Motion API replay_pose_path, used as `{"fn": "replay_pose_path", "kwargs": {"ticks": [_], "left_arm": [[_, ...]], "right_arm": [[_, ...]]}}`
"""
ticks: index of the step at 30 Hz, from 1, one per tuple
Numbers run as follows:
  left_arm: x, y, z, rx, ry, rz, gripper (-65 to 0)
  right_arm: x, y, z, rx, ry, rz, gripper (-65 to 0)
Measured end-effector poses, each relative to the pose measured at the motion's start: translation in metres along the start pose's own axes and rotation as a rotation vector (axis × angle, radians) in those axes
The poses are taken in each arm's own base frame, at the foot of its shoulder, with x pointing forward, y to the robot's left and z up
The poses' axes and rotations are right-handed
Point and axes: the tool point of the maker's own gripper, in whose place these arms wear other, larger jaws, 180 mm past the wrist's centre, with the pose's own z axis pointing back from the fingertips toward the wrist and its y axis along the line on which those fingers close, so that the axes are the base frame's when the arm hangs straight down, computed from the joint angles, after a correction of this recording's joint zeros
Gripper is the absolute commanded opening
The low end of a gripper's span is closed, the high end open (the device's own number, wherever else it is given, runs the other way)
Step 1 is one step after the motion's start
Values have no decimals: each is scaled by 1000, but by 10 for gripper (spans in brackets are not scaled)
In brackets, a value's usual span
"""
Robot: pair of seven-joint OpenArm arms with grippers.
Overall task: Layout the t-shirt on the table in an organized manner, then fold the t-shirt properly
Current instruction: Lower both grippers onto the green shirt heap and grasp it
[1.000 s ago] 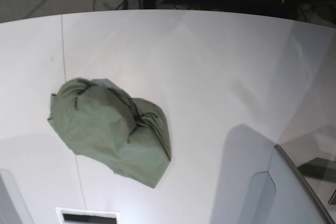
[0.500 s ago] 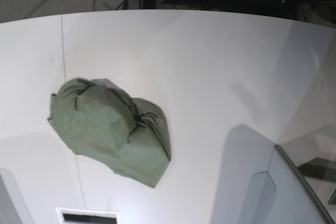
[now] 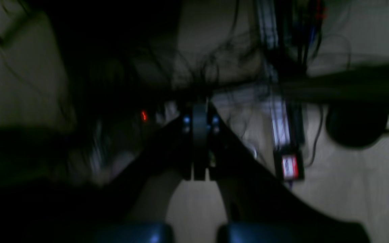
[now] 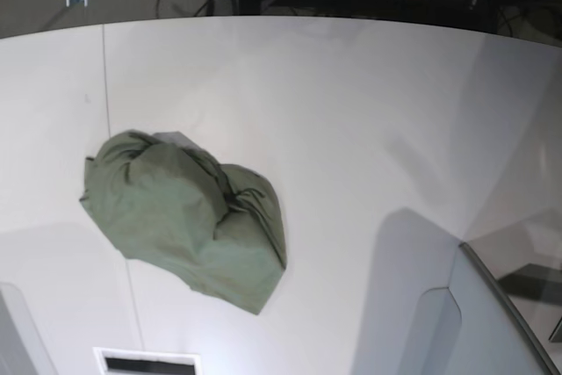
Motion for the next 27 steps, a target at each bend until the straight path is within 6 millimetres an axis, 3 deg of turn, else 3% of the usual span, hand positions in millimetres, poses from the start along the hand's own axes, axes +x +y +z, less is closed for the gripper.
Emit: {"fn": "replay_pose_path", "kwargs": {"ticks": [4,7,10,12,15,18,20,23,27], "left_arm": [[92,40,22,104,-234,-15,-650],[151,53,35,144,-360,-26,-650],[199,48,14,126,-351,-15,-650],[242,41,-8,105,-372,-7,-650],[298,16,-33,48,-417,-28,-650],[342,-34,-57,-72,-460,-44,-650],[367,-66,-78,-128,-460,-53,-650],[381,-97,-109,-173,-430,-67,-650],[378,-127,-142,-215,-401,-49,-650]], "right_arm": [[55,-7,40,-11,-130,8,-645],[101,-12,61,-20,-242,-10,-645],[167,-17,70,-25,-382,-33,-645],[213,-15,74,2,-466,17,-645],[250,0,60,64,-444,93,-645],[289,20,57,140,-470,125,-645],[318,22,61,144,-510,117,-645],[347,18,71,128,-561,117,-645],[372,45,64,189,-567,167,-645]]}}
